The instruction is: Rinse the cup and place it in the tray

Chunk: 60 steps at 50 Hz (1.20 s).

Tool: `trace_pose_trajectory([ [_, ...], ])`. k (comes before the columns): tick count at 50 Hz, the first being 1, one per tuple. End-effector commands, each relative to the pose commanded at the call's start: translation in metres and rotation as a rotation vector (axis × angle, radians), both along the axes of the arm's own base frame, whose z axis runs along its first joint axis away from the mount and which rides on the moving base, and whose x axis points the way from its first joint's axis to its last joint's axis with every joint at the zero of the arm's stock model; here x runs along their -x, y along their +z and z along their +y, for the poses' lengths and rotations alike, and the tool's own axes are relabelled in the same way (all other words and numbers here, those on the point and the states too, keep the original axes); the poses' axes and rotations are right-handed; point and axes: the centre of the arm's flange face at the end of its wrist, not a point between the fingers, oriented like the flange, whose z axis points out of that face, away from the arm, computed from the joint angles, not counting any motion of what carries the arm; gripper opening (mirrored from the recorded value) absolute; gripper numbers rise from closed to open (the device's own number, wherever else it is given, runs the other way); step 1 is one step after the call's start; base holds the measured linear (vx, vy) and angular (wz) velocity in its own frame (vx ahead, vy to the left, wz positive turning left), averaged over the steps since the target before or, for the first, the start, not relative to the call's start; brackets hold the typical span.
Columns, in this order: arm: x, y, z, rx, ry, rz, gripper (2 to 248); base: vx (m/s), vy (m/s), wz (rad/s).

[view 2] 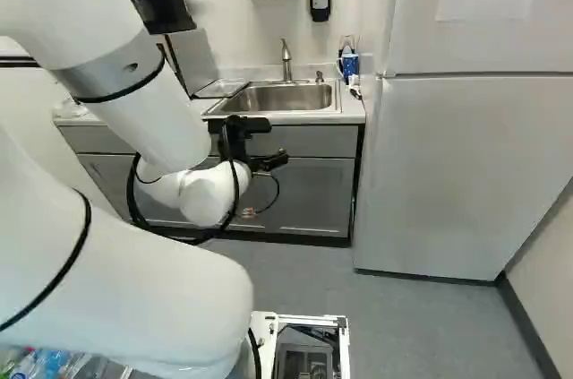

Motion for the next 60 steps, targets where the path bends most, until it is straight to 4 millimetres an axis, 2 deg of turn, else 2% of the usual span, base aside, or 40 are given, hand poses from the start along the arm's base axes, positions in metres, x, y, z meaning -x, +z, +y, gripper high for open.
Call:
trace_pose_trajectory([
  [60,-0.052,0.06,0.001,0.0,0.004,-0.147,247,0.0,0.0,0.0],
])
